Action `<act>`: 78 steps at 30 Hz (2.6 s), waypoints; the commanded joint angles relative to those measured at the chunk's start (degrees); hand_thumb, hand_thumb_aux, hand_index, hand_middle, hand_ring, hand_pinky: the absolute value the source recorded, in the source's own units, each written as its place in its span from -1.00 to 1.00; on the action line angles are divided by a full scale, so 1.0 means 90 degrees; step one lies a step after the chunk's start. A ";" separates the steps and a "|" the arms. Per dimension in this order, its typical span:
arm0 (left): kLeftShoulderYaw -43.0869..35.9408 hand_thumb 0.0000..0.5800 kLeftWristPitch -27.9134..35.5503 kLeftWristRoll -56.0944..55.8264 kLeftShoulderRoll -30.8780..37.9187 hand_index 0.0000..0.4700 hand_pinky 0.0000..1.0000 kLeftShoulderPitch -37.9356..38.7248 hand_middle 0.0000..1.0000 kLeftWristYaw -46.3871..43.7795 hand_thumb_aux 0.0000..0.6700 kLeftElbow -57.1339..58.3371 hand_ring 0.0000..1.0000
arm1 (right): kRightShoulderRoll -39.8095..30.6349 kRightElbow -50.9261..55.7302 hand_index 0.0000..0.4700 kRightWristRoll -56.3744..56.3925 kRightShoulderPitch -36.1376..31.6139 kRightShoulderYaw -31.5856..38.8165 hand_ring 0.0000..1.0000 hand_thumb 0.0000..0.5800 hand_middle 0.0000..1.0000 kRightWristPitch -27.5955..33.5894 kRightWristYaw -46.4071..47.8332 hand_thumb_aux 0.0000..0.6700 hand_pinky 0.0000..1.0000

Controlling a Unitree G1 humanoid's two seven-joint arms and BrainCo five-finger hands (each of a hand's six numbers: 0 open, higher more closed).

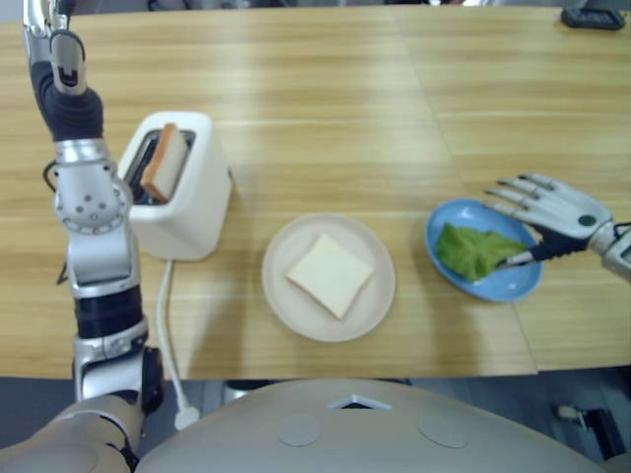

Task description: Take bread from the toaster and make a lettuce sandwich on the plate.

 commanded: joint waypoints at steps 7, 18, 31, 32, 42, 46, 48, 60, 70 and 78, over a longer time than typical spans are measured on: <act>-0.0167 -1.00 -0.0115 0.0163 -0.0076 -1.00 -1.00 0.0194 -1.00 -0.0283 -1.00 -0.0254 -1.00 | -0.0085 0.0468 -1.00 -0.1083 -0.0608 0.1232 -1.00 -1.00 -1.00 0.0659 -0.0966 -1.00 -1.00; -0.0179 -1.00 -0.0141 0.0194 -0.0105 -1.00 -1.00 0.0339 -1.00 -0.0433 -1.00 -0.0348 -1.00 | -0.0233 0.1769 -1.00 -0.1438 -0.1209 0.2192 -1.00 -1.00 -1.00 0.0799 -0.1964 -1.00 -1.00; -0.0170 -1.00 -0.0102 0.0181 -0.0151 -1.00 -1.00 0.0476 -1.00 -0.0554 -1.00 -0.0462 -1.00 | 0.0285 0.2440 -1.00 -0.1626 -0.1817 0.3225 -1.00 -1.00 -1.00 0.1121 -0.2678 -1.00 -1.00; -0.0177 -1.00 -0.0099 0.0183 -0.0153 -1.00 -1.00 0.0479 -1.00 -0.0563 -1.00 -0.0467 -1.00 | 0.0299 0.2391 -1.00 -0.1609 -0.1879 0.3266 -1.00 -1.00 -1.00 0.1111 -0.2645 -1.00 -1.00; -0.0209 -1.00 -0.0136 0.0156 -0.0138 -1.00 -1.00 0.0479 -1.00 -0.0697 -1.00 -0.0445 -1.00 | 0.0763 0.2990 -1.00 -0.1632 -0.2395 0.3776 -1.00 -1.00 -1.00 0.1330 -0.2906 -1.00 -1.00; -0.0219 -1.00 -0.0135 0.0169 -0.0135 -1.00 -1.00 0.0488 -1.00 -0.0727 -1.00 -0.0441 -1.00 | 0.0853 0.3199 0.96 -0.1617 -0.2434 0.3929 -1.00 1.00 -1.00 0.1377 -0.3070 1.00 -1.00; -0.0226 -1.00 -0.0130 0.0177 -0.0135 -1.00 -1.00 0.0490 -1.00 -0.0743 -1.00 -0.0440 -1.00 | 0.0882 0.3306 0.96 -0.1610 -0.2458 0.3971 -1.00 1.00 -1.00 0.1375 -0.3138 1.00 -1.00; -0.0303 -1.00 -0.0125 0.0232 -0.0164 -1.00 -1.00 0.0475 -1.00 -0.0803 -1.00 -0.0395 -1.00 | 0.1050 0.3838 0.96 -0.1384 -0.2528 0.4167 -1.00 1.00 -1.00 0.1362 -0.3662 1.00 -1.00; -0.0413 -1.00 -0.0122 0.0337 -0.0236 -1.00 -1.00 0.0485 -1.00 -0.0765 -1.00 -0.0348 -1.00 | 0.1153 0.4255 0.96 -0.0984 -0.2635 0.4273 1.00 1.00 1.00 0.1028 -0.4107 1.00 1.00; -0.0496 -1.00 -0.0118 0.0430 -0.0323 -1.00 -1.00 0.0498 -1.00 -0.0749 -1.00 -0.0350 -1.00 | 0.1208 0.4614 0.96 -0.0694 -0.2720 0.4324 1.00 1.00 1.00 0.0729 -0.4407 1.00 1.00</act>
